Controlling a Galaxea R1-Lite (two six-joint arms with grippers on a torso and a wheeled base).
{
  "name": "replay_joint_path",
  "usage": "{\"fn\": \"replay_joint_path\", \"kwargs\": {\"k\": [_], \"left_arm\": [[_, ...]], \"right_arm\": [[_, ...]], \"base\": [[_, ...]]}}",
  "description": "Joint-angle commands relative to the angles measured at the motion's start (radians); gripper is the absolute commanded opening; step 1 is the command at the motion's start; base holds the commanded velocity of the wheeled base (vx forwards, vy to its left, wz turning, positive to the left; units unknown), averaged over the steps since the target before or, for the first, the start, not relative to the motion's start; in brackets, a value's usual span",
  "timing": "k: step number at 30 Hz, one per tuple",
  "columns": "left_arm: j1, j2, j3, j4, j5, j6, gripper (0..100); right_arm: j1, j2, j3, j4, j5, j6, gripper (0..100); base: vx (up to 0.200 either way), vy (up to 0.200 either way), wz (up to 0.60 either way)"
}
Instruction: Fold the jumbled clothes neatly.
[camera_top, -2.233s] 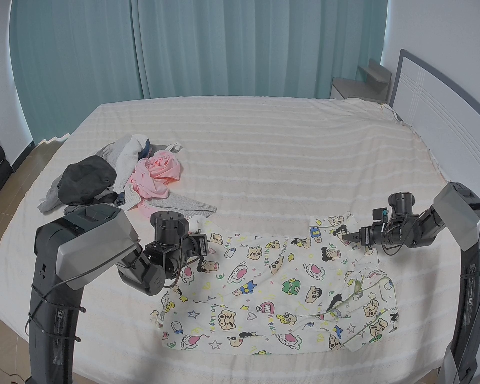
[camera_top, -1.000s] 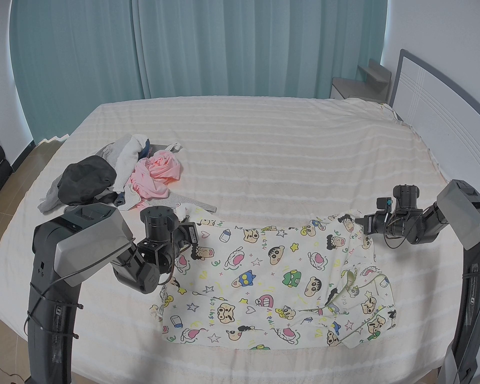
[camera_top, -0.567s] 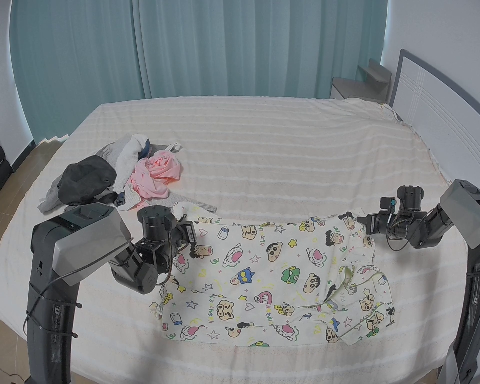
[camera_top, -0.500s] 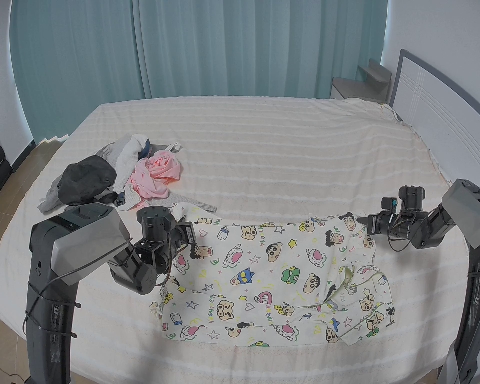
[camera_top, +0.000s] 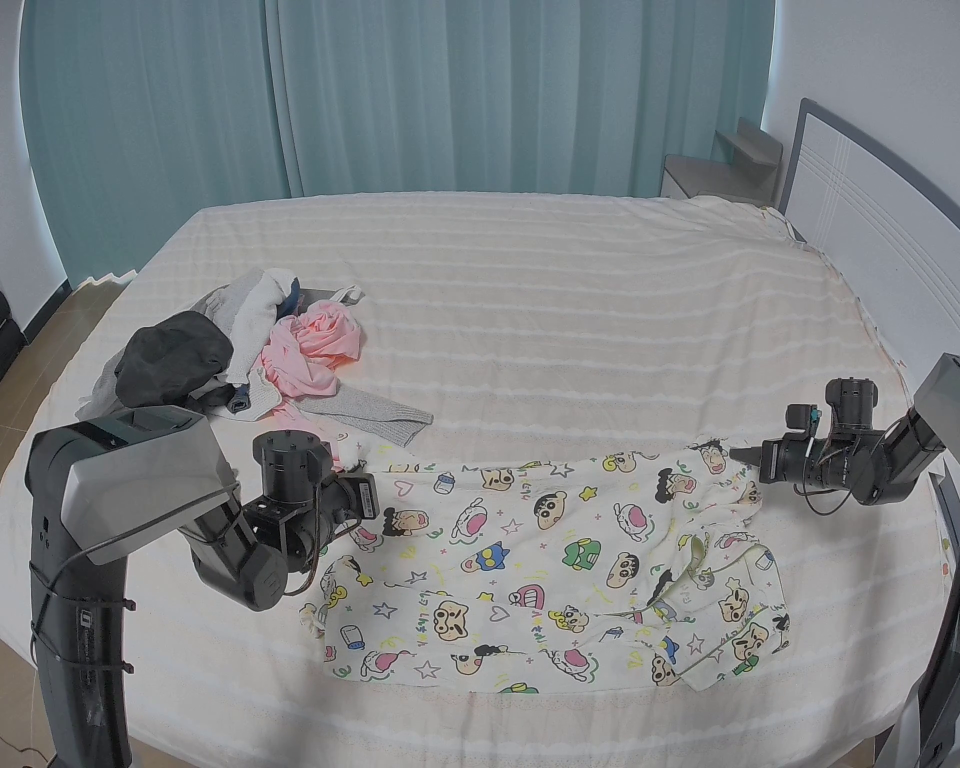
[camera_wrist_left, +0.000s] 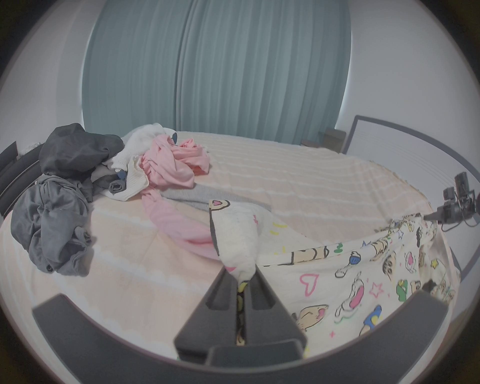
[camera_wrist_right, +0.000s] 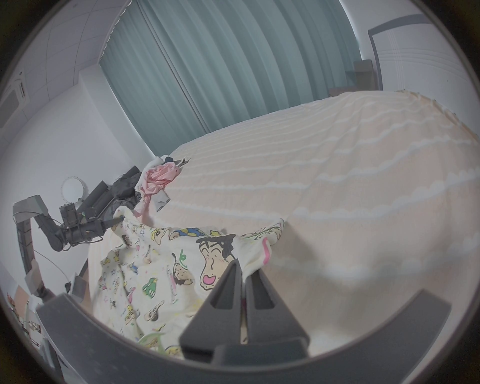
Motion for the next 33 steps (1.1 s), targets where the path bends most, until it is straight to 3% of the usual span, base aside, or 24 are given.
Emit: {"fn": "replay_joint_path", "kwargs": {"k": [1,11,33], "left_arm": [[0.001,-0.048,0.076,-0.013,-0.022,0.024,0],[0.0,-0.1,0.203,-0.073,-0.024,0.03,0],[-0.028,-0.034,0.511,-0.352,-0.064,0.029,0]], "right_arm": [[-0.019,-0.07,0.094,0.004,0.05,-0.007,0],[-0.044,-0.142,0.258,0.004,0.103,-0.072,0],[-0.041,-0.15,0.476,-0.001,0.103,-0.201,0]], "base": [[0.0,0.0,0.0],[0.0,0.0,0.0],[0.0,0.0,0.0]]}}
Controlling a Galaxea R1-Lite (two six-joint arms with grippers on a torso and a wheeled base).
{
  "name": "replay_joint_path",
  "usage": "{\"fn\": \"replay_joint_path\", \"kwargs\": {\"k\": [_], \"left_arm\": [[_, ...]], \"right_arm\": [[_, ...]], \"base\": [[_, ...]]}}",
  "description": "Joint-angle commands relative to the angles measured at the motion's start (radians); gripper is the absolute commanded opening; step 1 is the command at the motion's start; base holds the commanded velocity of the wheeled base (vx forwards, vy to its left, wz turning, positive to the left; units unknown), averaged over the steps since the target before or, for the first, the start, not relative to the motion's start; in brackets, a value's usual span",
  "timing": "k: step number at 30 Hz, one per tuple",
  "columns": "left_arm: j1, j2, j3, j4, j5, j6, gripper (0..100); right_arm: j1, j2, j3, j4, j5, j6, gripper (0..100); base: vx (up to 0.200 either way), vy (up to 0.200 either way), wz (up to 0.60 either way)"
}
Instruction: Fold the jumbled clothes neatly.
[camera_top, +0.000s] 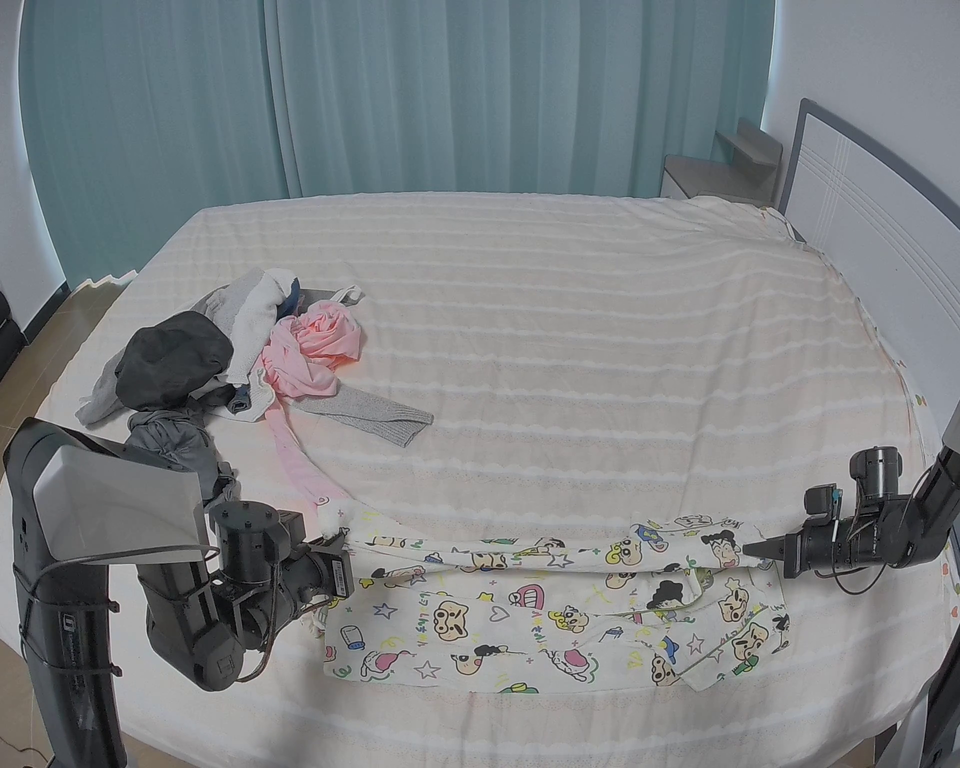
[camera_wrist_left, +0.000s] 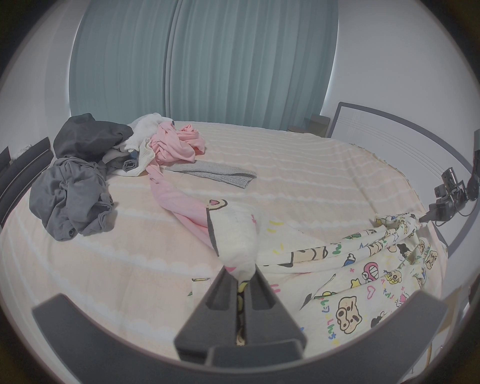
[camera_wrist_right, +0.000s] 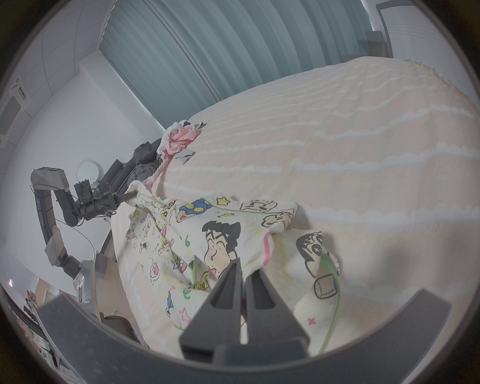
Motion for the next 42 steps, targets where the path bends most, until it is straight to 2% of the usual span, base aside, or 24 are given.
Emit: {"fn": "replay_joint_path", "kwargs": {"k": [1,5,9,30,31,33,34,42], "left_arm": [[-0.009,0.05,0.052,-0.051,-0.001,-0.001,0],[-0.022,0.08,0.101,-0.113,-0.001,-0.001,0],[-0.025,0.103,0.129,-0.116,-0.002,-0.001,0],[-0.026,0.144,0.121,-0.116,0.001,-0.008,0],[-0.026,0.144,0.12,-0.116,0.002,-0.01,0],[-0.026,0.144,0.121,-0.116,0.002,-0.01,0],[-0.026,0.146,0.121,-0.116,0.002,-0.01,100],[-0.026,0.149,0.12,-0.116,0.005,-0.019,100]], "right_arm": [[0.003,-0.002,0.046,0.001,0.0,-0.017,0],[0.0,0.006,0.074,0.003,0.0,-0.032,0],[0.0,0.009,0.089,0.003,-0.003,-0.038,0],[0.004,0.046,0.132,0.017,-0.009,-0.049,0],[0.004,0.046,0.132,0.017,-0.009,-0.049,100],[0.004,0.046,0.134,0.017,-0.009,-0.049,100],[0.004,0.046,0.135,0.017,-0.009,-0.049,100],[-0.002,0.037,0.14,0.015,-0.019,-0.049,100]], "base": [[0.0,0.0,0.0],[0.0,0.0,0.0],[0.0,0.0,0.0],[0.0,0.0,0.0],[0.0,0.0,0.0],[0.0,0.0,0.0],[0.0,0.0,0.0],[0.0,0.0,0.0]]}}
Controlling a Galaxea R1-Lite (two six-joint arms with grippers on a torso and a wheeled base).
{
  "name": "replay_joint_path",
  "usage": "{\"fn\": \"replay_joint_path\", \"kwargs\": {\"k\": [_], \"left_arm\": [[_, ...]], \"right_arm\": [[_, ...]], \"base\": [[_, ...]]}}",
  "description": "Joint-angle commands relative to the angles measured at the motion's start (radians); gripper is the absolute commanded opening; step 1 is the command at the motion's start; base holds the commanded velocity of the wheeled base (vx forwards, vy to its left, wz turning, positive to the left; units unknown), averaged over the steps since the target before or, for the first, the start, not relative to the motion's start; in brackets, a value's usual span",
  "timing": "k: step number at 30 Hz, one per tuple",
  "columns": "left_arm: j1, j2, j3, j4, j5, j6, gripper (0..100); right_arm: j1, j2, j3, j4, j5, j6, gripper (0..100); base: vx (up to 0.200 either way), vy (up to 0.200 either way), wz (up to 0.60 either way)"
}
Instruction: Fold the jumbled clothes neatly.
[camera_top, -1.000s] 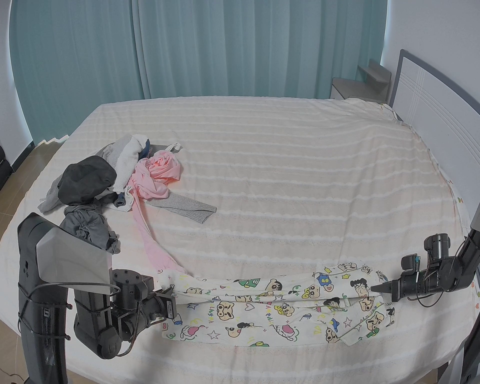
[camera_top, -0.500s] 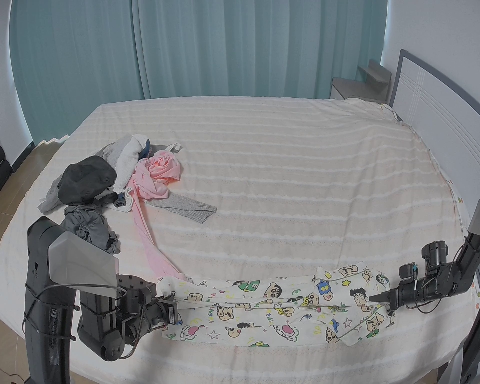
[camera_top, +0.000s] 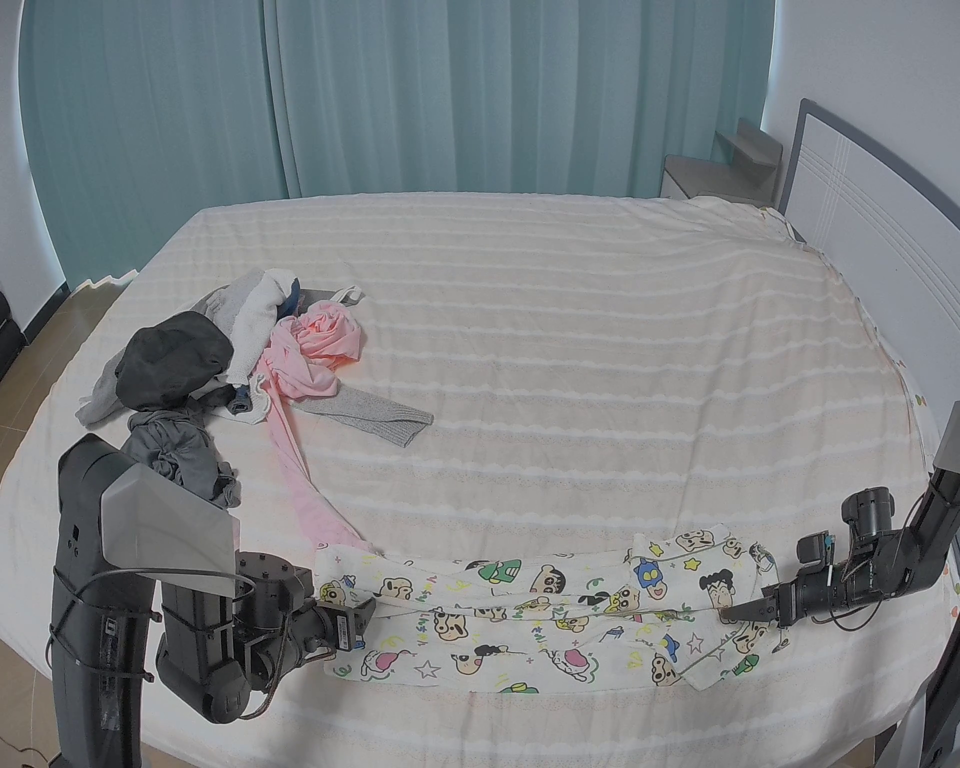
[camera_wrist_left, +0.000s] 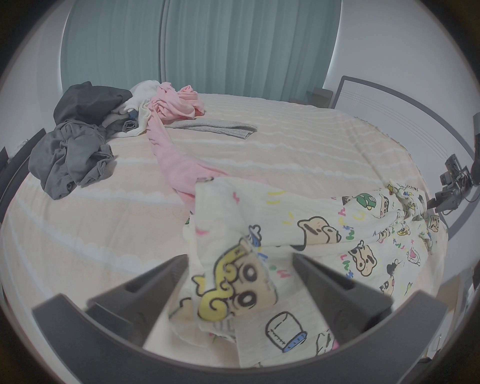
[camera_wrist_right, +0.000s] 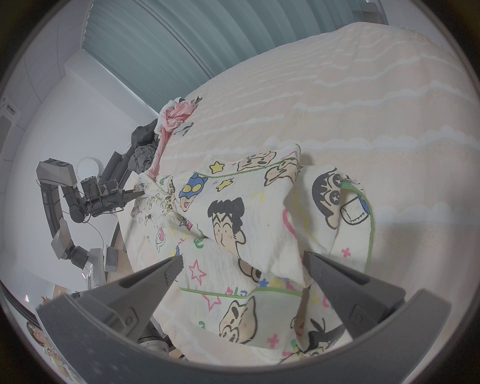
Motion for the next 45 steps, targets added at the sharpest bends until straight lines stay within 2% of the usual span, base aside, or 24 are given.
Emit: {"fn": "replay_joint_path", "kwargs": {"k": [1,13,20,25,30,32,34,35,39,40,42,45], "left_arm": [[0.001,0.002,-0.001,-0.018,0.002,-0.009,100],[0.016,-0.11,0.03,-0.018,0.007,-0.098,100],[0.07,-0.183,0.062,-0.018,0.008,-0.107,100],[0.081,-0.225,0.077,-0.018,0.007,-0.161,100],[0.064,-0.394,0.099,-0.018,0.008,-0.363,100],[0.053,-0.434,0.108,-0.018,0.008,-0.418,100],[0.052,-0.439,0.108,-0.018,0.008,-0.423,100],[0.045,-0.486,0.156,-0.018,0.008,-0.484,100],[0.045,-0.526,0.192,-0.018,0.008,-0.512,100],[0.044,-0.545,0.205,-0.018,0.008,-0.544,100],[0.044,-0.555,0.214,-0.018,0.008,-0.57,100],[0.044,-0.552,0.217,-0.018,0.008,-0.576,100]], "right_arm": [[-0.005,-0.005,0.001,-0.001,-0.009,0.0,100],[-0.065,-0.084,0.015,-0.003,-0.023,-0.002,100],[-0.109,-0.122,-0.002,-0.004,-0.023,-0.005,100],[-0.123,-0.134,-0.028,-0.004,-0.022,-0.005,100],[-0.049,-0.173,-0.129,0.008,-0.035,0.02,100],[-0.013,-0.169,-0.168,0.037,-0.066,0.041,100],[-0.008,-0.169,-0.172,0.042,-0.069,0.043,100],[0.06,-0.159,-0.253,0.149,-0.138,0.049,100],[0.112,-0.127,-0.336,0.251,-0.178,0.049,100],[0.135,-0.102,-0.376,0.284,-0.207,0.049,100],[0.159,-0.065,-0.422,0.309,-0.259,0.047,100],[0.181,-0.031,-0.462,0.324,-0.29,0.037,100]], "base": [[0.0,0.0,0.0],[0.0,0.0,0.0],[0.0,0.0,0.0],[0.0,0.0,0.0],[0.0,0.0,0.0],[0.0,0.0,0.0],[0.0,0.0,0.0],[0.0,0.0,0.0],[0.0,0.0,0.0],[0.0,0.0,0.0],[0.0,0.0,0.0],[0.0,0.0,0.0]]}}
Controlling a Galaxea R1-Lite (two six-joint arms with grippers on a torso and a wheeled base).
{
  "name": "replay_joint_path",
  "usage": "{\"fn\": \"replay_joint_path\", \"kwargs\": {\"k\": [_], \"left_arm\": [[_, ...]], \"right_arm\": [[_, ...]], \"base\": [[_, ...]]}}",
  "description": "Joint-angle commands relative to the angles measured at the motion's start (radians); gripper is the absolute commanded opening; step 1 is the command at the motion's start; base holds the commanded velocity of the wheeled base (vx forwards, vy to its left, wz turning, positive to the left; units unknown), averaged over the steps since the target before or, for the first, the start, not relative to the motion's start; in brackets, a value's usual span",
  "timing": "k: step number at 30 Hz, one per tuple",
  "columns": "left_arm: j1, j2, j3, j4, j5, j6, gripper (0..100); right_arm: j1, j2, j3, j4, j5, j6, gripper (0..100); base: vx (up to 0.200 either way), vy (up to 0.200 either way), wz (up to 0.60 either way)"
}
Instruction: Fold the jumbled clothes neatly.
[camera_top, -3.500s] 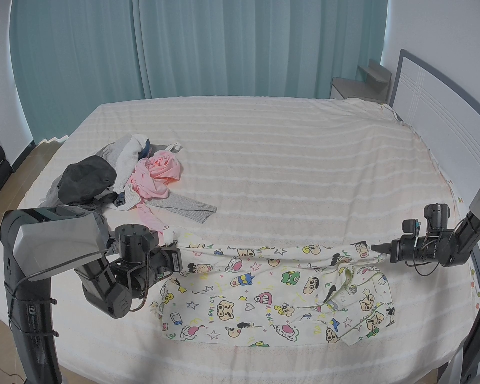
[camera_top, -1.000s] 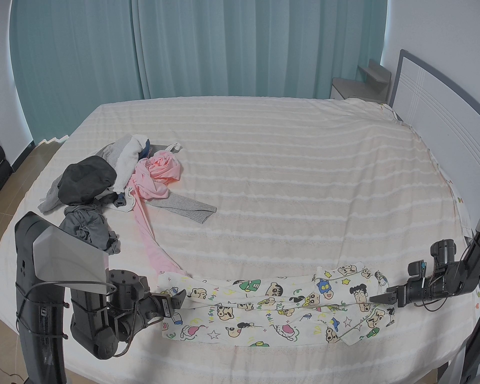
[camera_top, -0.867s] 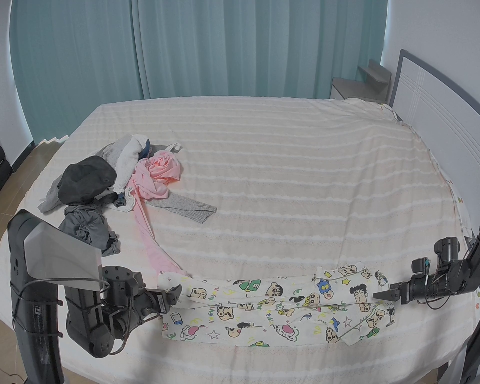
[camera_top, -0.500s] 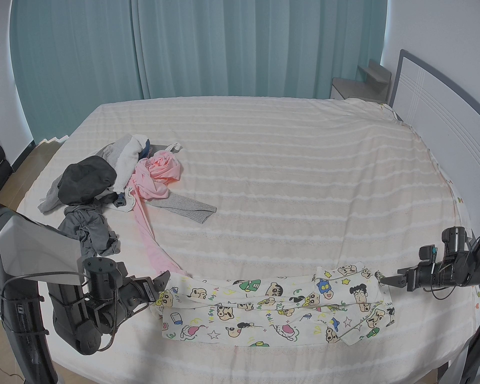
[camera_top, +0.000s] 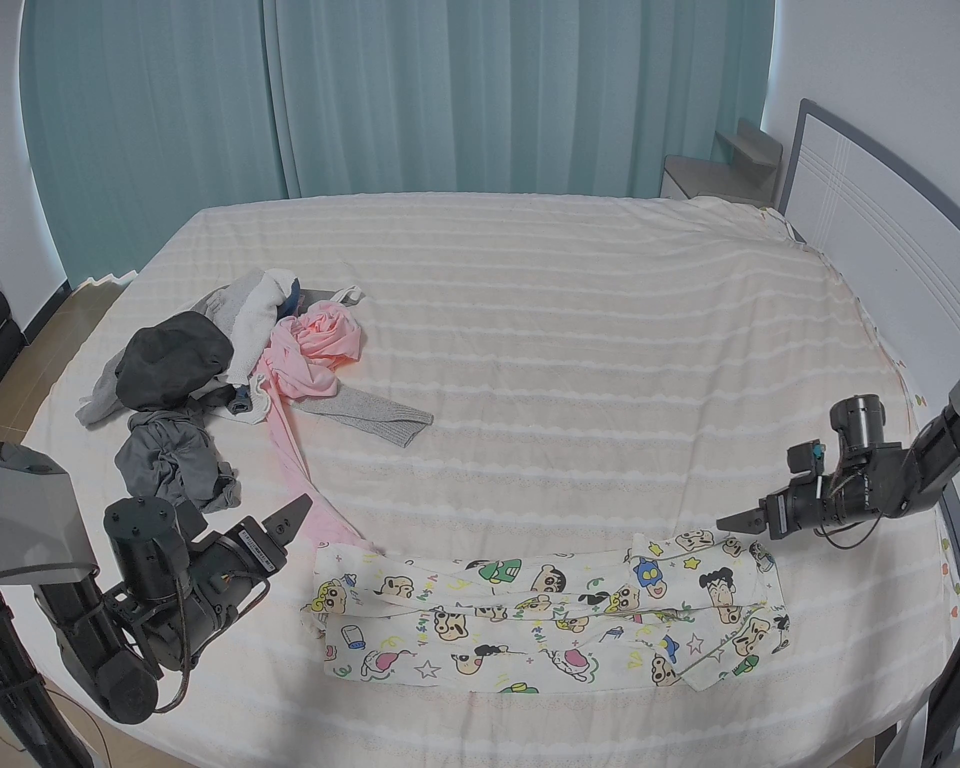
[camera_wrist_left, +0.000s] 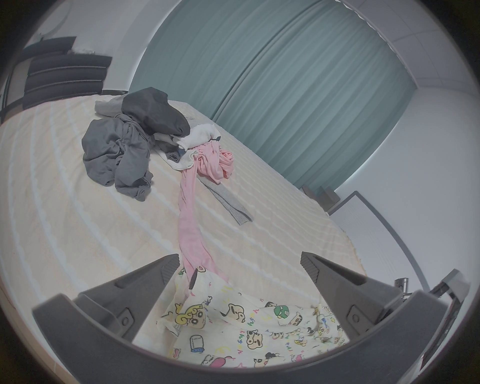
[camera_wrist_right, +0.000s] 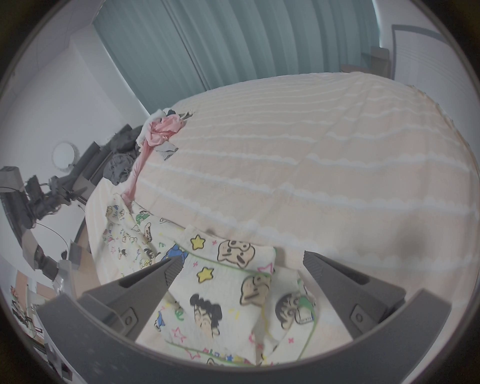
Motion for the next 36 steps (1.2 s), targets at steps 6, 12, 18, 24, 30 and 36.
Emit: {"fn": "replay_joint_path", "kwargs": {"k": [6,12,18,24,30,36], "left_arm": [[-0.012,-0.059,0.04,-0.018,0.0,-0.054,100],[-0.012,-0.06,0.054,-0.018,0.0,-0.055,100],[-0.014,-0.059,0.062,-0.018,0.0,-0.055,100],[-0.015,-0.046,0.062,-0.018,0.0,-0.055,100],[-0.015,-0.043,0.062,-0.018,0.002,-0.055,100],[-0.015,-0.043,0.062,-0.018,0.0,-0.055,100]], "right_arm": [[0.117,0.153,-0.314,0.367,-0.082,-0.043,100],[0.133,0.245,-0.424,0.404,-0.118,-0.052,100],[0.148,0.294,-0.446,0.411,-0.118,-0.069,100],[0.164,0.32,-0.447,0.41,-0.12,-0.077,100],[0.164,0.32,-0.436,0.41,-0.12,-0.083,100],[0.164,0.312,-0.433,0.404,-0.118,-0.085,0]], "base": [[0.0,0.0,0.0],[0.0,0.0,0.0],[0.0,0.0,0.0],[0.0,0.0,0.0],[0.0,0.0,0.0],[0.0,0.0,0.0]]}}
